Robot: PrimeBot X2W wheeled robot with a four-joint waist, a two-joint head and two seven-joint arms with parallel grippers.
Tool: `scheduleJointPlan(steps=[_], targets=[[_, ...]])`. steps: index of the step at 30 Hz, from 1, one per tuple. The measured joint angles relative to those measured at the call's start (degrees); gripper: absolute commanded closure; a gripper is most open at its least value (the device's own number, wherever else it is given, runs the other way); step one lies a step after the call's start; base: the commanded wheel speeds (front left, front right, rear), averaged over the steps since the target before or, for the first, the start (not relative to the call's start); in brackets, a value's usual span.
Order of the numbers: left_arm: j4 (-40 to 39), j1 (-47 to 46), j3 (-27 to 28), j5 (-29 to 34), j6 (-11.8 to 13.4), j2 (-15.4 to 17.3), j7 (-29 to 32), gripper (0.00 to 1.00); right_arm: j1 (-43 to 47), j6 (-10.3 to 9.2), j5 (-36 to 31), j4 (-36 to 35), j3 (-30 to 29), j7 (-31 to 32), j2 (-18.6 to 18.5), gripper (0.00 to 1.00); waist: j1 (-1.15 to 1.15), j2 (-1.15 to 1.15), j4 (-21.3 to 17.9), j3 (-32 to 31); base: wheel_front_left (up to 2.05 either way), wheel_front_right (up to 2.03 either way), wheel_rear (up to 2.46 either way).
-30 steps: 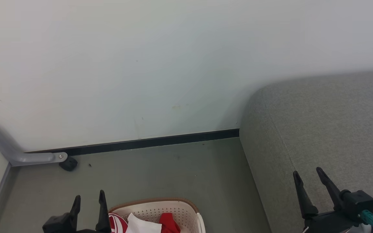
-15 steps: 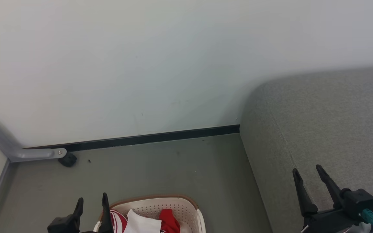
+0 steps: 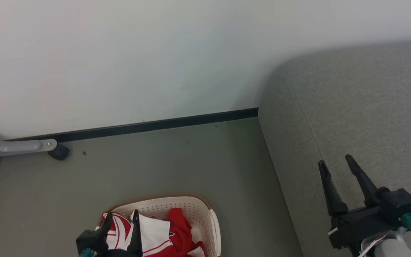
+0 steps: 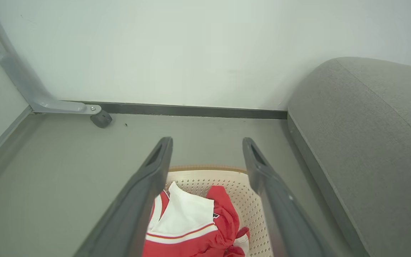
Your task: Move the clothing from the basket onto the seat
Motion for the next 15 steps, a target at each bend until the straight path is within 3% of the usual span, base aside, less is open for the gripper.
scheduleJointPlan(steps=[15], targets=[[9.31,-11.10,-4.72,1.96,-0.94,-0.60,3.12,0.00,-7.01,0.04,0.00,-7.20,-1.10,-0.01,0.97,0.00,0.01,0.00,-3.81,11.53,0.00,0.00,0.00]])
